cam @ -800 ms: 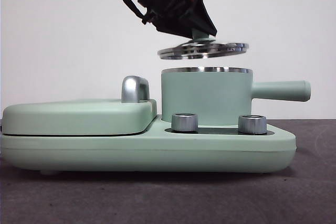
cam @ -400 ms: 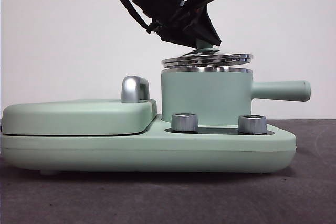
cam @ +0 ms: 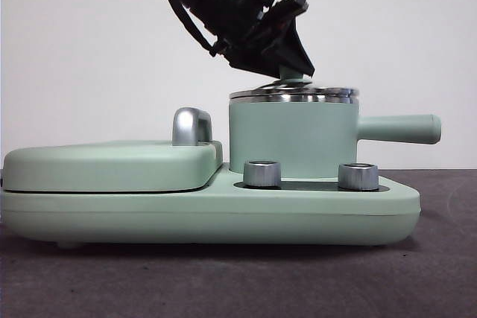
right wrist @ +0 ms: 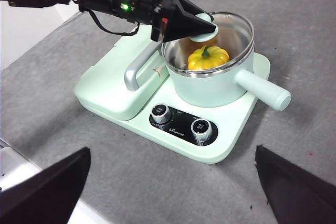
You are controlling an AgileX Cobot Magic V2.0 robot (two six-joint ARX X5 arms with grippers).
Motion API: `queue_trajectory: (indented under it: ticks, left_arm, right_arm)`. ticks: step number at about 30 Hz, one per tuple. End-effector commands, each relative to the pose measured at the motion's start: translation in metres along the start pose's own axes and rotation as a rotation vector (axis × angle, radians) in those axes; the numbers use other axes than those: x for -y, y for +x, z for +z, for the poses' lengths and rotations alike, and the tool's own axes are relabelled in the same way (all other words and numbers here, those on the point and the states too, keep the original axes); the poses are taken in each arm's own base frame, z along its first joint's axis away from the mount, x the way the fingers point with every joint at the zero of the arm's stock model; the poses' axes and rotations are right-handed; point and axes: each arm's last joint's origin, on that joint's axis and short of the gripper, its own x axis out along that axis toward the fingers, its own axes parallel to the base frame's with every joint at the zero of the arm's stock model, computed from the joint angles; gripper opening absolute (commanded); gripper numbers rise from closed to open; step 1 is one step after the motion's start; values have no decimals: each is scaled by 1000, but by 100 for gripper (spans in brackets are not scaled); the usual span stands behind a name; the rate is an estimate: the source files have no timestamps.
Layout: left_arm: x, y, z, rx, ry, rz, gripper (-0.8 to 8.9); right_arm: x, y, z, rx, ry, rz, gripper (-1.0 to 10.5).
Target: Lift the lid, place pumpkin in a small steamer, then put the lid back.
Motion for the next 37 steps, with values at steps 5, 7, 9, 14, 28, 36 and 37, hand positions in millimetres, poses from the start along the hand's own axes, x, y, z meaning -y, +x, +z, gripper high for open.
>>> queue_trajectory:
  ticks: [5,7,9,14,28,36,37]
  left_arm:
    - [3,10,-1,-8,7,-19,14]
    - [3,10,-3,-18,4,-21,14]
    - [3,10,-3,-22,3,-21,15]
    - [3,11,-3,-16,5,-20,152]
    - [3,-20,31,48,-127,-5,566]
    - [22,-97,46,-111,-184,-11,559]
    - [24,-109,46,-137,-183,-10,559]
  right_arm:
    - [-1,-1,2,14,-8,10,486]
    - [-1,-1,2,14,-8,10,486]
    - [-1,-1,2,14,-8,10,486]
    - [-1,-1,2,16,-8,1,486]
    - [0,-1,2,19,-8,-8,486]
    - [0,-1,2,17,-8,-5,487]
    - [0,-1,2,17,-8,-4,486]
